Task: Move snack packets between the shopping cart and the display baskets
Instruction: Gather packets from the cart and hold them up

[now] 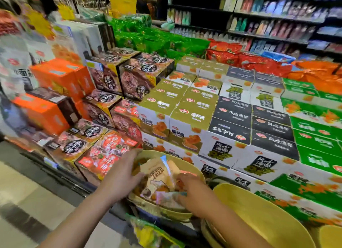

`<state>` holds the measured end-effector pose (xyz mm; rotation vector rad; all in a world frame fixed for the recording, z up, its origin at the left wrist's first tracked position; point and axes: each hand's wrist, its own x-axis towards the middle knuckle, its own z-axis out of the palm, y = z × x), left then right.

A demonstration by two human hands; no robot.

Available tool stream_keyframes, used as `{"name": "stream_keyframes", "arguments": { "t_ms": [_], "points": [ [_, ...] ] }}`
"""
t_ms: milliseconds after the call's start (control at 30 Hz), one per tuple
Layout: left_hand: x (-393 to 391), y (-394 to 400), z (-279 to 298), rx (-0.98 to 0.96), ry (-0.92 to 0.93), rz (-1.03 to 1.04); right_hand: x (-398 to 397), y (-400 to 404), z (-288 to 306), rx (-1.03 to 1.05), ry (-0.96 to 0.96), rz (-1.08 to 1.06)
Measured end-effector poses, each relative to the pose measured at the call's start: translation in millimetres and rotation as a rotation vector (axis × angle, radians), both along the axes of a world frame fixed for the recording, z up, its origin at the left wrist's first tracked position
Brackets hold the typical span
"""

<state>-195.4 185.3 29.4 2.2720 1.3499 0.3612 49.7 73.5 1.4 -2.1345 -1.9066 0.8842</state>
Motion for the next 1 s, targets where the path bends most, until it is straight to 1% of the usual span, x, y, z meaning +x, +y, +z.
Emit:
{"name": "stream_keyframes", "arguments": {
  "t_ms": [33,133,167,200,233,267,300,367,433,500,533,567,600,667,733,800,867,900,967,1000],
  "points": [
    [1,14,-4,-0.026,0.058,-0.064,-5,5,-3,-0.046,-0.035,-0.010],
    [21,42,-23,-0.020,0.253,-0.294,-16,11,-13,-0.149,-0.100,-0.063],
    [27,49,-32,0.033,0.313,-0.338,-18,12,-16,-0.163,-0.110,-0.087],
    [33,55,-40,0.013,0.323,-0.335,-19,12,-18,-0.166,-0.119,-0.107],
    [35,60,-50,-0.007,0.347,-0.379,-20,13,-19,-0.165,-0.135,-0.115],
    [37,63,-55,-0.035,0.333,-0.436,-20,14,-21,-0.167,-0.157,-0.115],
    [36,66,-61,-0.046,0.296,-0.428,-21,14,-22,-0.174,-0.174,-0.114],
    [27,70,-63,0.016,0.277,-0.471,-24,16,-24,-0.189,-0.194,-0.126],
    [25,72,-62,0.076,0.142,-0.413,-26,18,-28,-0.195,-0.206,-0.148],
    [31,71,-55,0.127,0.028,-0.445,-28,19,-30,-0.209,-0.191,-0.171],
    [34,70,-44,0.104,0.025,-0.492,-29,20,-30,-0.224,-0.172,-0.195],
    [35,68,-37,0.067,0.069,-0.542,-29,21,-31,-0.239,-0.156,-0.223],
    [33,68,-30,0.014,0.077,-0.551,-29,22,-31,-0.243,-0.142,-0.250],
    [26,68,-19,-0.057,0.014,-0.508,-28,23,-33,-0.223,-0.135,-0.281],
    [10,68,-4,-0.051,-0.044,-0.453,-27,23,-32,-0.209,-0.160,-0.253],
    [-8,71,4,-0.087,-0.075,-0.365,-27,22,-33,-0.194,-0.163,-0.228],
    [-26,72,15,-0.145,-0.169,-0.272,-28,19,-32,-0.150,-0.137,-0.221],
    [-36,75,19,-0.108,-0.199,-0.246,-27,17,-31,-0.118,-0.111,-0.230],
    [-58,80,26,0.065,-0.184,-0.246,-26,15,-29,-0.037,-0.057,-0.268],
    [-69,81,30,0.124,-0.213,-0.223,-25,16,-28,0.003,-0.038,-0.286]
  ]
}}
